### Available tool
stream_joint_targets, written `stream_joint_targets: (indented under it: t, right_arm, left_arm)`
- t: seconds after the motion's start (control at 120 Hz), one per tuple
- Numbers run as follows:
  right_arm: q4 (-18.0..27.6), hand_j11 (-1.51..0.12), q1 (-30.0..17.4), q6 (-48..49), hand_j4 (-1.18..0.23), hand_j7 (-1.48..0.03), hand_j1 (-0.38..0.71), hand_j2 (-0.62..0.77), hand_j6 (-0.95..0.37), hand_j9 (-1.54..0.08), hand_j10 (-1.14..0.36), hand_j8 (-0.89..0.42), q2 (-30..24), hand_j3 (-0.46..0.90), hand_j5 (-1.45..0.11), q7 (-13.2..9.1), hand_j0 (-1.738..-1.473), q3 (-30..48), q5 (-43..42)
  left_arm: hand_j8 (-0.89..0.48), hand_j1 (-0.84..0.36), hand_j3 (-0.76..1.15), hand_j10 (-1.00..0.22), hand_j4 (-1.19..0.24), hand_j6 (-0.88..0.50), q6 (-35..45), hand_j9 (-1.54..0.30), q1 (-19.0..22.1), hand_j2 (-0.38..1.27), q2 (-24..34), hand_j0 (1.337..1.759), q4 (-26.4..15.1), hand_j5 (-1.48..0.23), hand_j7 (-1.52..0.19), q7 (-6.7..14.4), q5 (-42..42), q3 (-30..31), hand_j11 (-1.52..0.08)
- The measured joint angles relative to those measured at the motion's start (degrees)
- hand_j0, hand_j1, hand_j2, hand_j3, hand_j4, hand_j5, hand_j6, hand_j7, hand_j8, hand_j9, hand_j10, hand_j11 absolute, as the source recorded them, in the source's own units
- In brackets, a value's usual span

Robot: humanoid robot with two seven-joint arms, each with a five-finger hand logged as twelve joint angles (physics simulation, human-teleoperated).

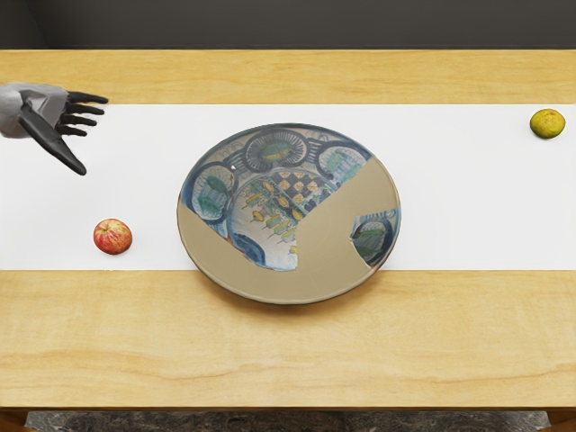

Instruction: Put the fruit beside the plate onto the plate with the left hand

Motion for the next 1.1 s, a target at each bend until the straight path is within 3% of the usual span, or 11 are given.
stream_joint_targets:
  t: [0.133,0.367,0.442,0.65,0.75,0.883,1.1]
  right_arm:
    - [0.0,-0.03,0.0,0.0,-0.02,-0.03,-0.32,0.00,-0.02,-0.03,-0.02,-0.02,0.0,0.00,-0.03,0.0,-1.658,0.1,0.0]
    - [-0.1,-0.03,0.0,-0.1,-0.02,-0.03,-0.32,0.00,-0.02,-0.03,-0.02,-0.02,0.0,0.00,-0.03,0.0,-1.658,0.1,0.0]
    - [-0.1,-0.03,0.0,-0.1,-0.02,-0.03,-0.32,0.00,-0.02,-0.03,-0.02,-0.02,0.0,0.00,-0.03,0.0,-1.658,0.1,0.0]
    - [-0.1,-0.03,0.0,-0.1,-0.02,-0.03,-0.32,0.00,-0.02,-0.03,-0.02,-0.02,0.0,0.00,-0.03,0.0,-1.658,0.1,0.0]
    - [-0.1,-0.03,0.0,-0.1,-0.02,-0.03,-0.32,0.00,-0.02,-0.03,-0.02,-0.02,0.0,0.00,-0.03,0.0,-1.658,0.1,0.0]
    - [-0.1,-0.03,0.0,-0.1,-0.02,-0.03,-0.32,0.00,-0.02,-0.03,-0.02,-0.02,0.0,0.00,-0.03,0.0,-1.658,0.1,0.0]
    - [-0.1,-0.03,0.0,-0.1,-0.02,-0.03,-0.32,0.00,-0.02,-0.03,-0.02,-0.02,0.0,0.00,-0.03,0.0,-1.658,0.1,0.0]
  left_arm:
    - [0.00,0.35,0.00,0.00,0.00,0.00,0.0,0.00,0.7,0.00,2.7,1.658,0.0,0.00,0.00,2.9,1.4,-0.1,0.00]
    - [-0.01,0.35,0.00,-0.01,-0.01,-0.01,0.0,0.00,1.1,0.00,4.7,1.658,-1.1,-0.01,0.00,3.9,1.7,0.3,0.00]
    - [-0.01,0.34,0.00,-0.01,-0.01,-0.01,3.6,-0.01,0.9,0.00,6.0,1.658,-7.6,-0.01,-0.01,3.7,1.8,4.5,-0.01]
    - [-0.01,0.34,0.00,-0.01,-0.01,-0.01,31.6,-0.01,0.8,0.00,10.4,1.658,-28.7,-0.01,-0.01,1.4,1.8,14.7,-0.01]
    - [-0.01,0.34,0.00,-0.01,-0.01,-0.01,44.8,-0.01,0.7,0.00,10.1,1.658,-35.6,-0.01,-0.01,0.9,2.3,18.3,-0.01]
    - [-0.01,0.34,0.00,-0.01,-0.01,-0.01,53.9,-0.01,0.8,0.00,10.1,1.658,-40.6,-0.01,-0.01,0.6,3.3,20.9,-0.01]
    - [-0.01,0.34,0.00,-0.01,-0.01,-0.01,56.5,-0.01,0.6,0.00,8.7,1.658,-42.5,-0.01,-0.01,0.5,3.1,23.7,-0.01]
